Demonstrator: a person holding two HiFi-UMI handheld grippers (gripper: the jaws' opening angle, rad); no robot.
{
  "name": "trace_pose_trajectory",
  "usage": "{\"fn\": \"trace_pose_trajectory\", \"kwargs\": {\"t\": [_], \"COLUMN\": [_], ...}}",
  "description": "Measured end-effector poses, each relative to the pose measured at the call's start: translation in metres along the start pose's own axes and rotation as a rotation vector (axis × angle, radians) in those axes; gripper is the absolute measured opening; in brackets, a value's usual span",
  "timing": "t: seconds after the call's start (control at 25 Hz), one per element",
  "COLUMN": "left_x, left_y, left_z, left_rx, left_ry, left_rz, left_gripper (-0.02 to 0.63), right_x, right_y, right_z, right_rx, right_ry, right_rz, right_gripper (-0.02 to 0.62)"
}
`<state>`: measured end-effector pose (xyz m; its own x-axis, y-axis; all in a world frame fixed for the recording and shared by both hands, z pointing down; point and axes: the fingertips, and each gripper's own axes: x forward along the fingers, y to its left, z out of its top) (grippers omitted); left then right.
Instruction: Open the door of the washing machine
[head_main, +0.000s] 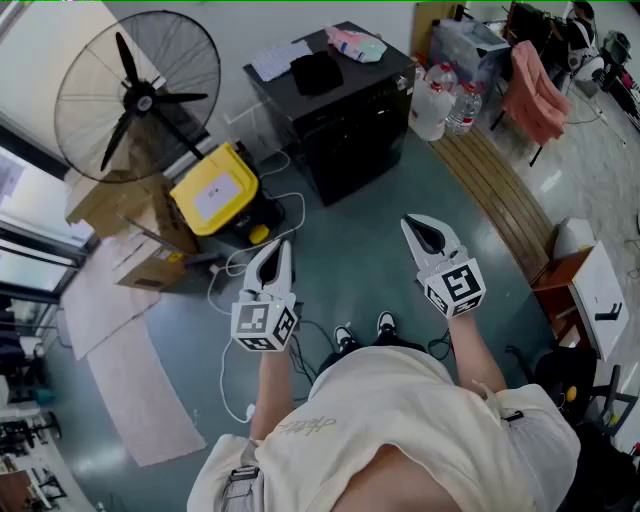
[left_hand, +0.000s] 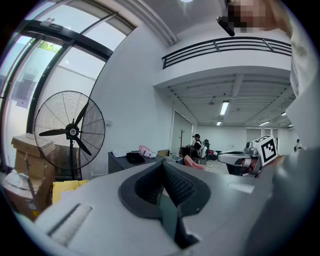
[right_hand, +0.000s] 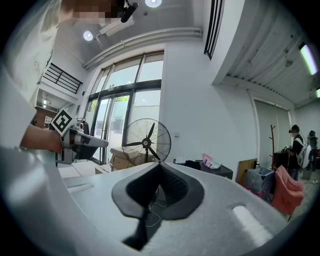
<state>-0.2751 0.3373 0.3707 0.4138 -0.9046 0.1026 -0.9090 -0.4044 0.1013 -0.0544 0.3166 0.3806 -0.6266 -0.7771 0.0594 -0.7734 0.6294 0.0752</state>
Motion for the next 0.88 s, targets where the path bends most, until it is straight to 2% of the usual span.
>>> {"fn": "trace_pose_trajectory", "kwargs": {"t": [0.16, 0.44, 0.64, 0.72, 0.88], "left_x": [0.001, -0.001, -0.003, -0.005, -0.011], "left_y": [-0.004, -0.003, -0.007, -0.005, 0.006], "left_z": [-0.002, -0.005, -0.007, -0.008, -0.006], "left_rx": [0.002, -0.009, -0.008, -0.009, -0.014], "left_ry": [0.01, 0.014, 0.024, 0.024, 0.019], "left_rz": [0.005, 0.018, 0.012, 0.014, 0.029], "left_gripper": [0.017, 0.017, 0.017, 0.017, 0.017], "right_x": [-0.006, -0.013, -0.008, -0.004, 0.006], "right_y": [-0.004, -0.019, -0.015, -0.009, -0.001], "right_z": [-0.001, 0.009, 0.003, 0.0, 0.001], "right_rx": [-0.025, -0.001, 0.036, 0.04, 0.035], "right_ry": [0.012, -0.04, -0.022, -0.011, 0.004], "right_rz": [-0.029, -0.106, -0.071, -0.051, -0.028], "right_gripper": [0.002, 0.002, 0.005, 0.085, 0.155]}}
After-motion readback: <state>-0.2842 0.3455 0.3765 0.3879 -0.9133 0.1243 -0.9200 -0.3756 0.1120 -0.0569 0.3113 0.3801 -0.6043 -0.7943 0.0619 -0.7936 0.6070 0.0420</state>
